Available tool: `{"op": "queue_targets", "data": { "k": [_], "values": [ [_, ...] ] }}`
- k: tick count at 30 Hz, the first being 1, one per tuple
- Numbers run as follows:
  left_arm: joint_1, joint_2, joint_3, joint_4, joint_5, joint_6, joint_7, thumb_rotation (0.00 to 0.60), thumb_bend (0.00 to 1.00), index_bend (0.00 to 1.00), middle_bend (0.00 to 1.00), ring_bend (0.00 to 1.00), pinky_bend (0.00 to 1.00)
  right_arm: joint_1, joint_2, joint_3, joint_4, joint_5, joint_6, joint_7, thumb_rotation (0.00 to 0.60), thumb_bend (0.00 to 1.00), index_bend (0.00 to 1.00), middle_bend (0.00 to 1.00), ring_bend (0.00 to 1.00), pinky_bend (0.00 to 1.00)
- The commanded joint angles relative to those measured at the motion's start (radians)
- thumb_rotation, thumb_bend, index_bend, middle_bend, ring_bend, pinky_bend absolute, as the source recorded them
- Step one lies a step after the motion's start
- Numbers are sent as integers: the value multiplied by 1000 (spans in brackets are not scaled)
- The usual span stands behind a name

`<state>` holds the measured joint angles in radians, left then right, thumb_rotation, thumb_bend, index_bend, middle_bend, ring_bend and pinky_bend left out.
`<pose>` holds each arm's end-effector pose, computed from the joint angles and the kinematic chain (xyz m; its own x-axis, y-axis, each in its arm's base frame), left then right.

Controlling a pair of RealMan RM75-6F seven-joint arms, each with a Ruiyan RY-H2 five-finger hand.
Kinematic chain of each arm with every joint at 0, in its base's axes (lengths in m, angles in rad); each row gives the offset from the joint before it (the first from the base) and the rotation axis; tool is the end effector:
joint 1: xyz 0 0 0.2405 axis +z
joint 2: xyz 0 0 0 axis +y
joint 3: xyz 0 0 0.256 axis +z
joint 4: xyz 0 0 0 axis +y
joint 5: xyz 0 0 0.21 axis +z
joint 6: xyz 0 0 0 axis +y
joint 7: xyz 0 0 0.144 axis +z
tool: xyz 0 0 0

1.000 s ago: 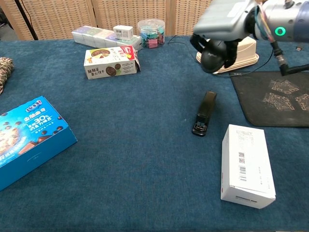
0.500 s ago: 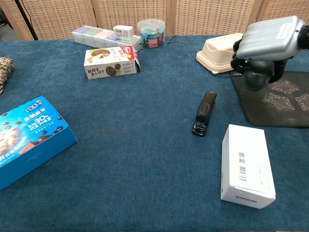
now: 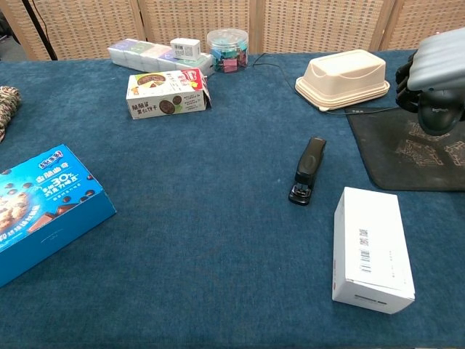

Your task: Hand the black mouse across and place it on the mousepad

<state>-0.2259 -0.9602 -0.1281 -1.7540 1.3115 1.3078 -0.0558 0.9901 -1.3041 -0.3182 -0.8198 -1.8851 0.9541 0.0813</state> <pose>-0.2882 0.2358 0.1926 0.3213 0.0455 0.9459 0.9461 0.0275 -0.3227 -0.2391 -0.4214 0.1009 0.9716 0.1886 0.1428 0.0437 -0.7364 0.6751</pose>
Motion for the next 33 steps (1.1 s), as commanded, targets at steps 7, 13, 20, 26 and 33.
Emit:
{"op": "queue_targets", "data": {
  "k": [7,13,20,26,33],
  "values": [
    [-23,-49,-4,-14,-56,-18,118,600,105,0,0,0,0,-64,-90,-86,278,-111,165,208,600,732,568,512,283,405],
    [-29,-62,-6,-18,-69,-19,148,600,105,0,0,0,0,-104,-167,-107,431,-134,205,277,600,732,560,505,272,404],
    [-23,-68,-7,-16,-58,4,153,600,105,0,0,0,0,-132,-238,-117,540,-140,210,326,600,739,559,505,271,404],
    [-19,-67,-6,-18,-57,10,153,600,105,0,0,0,0,-136,-278,-120,586,-141,201,345,600,744,553,500,270,404],
    [-19,-63,-9,-19,-65,5,146,600,104,0,0,0,0,-136,-294,-117,606,-137,207,352,600,744,534,484,265,404]
  ]
}}
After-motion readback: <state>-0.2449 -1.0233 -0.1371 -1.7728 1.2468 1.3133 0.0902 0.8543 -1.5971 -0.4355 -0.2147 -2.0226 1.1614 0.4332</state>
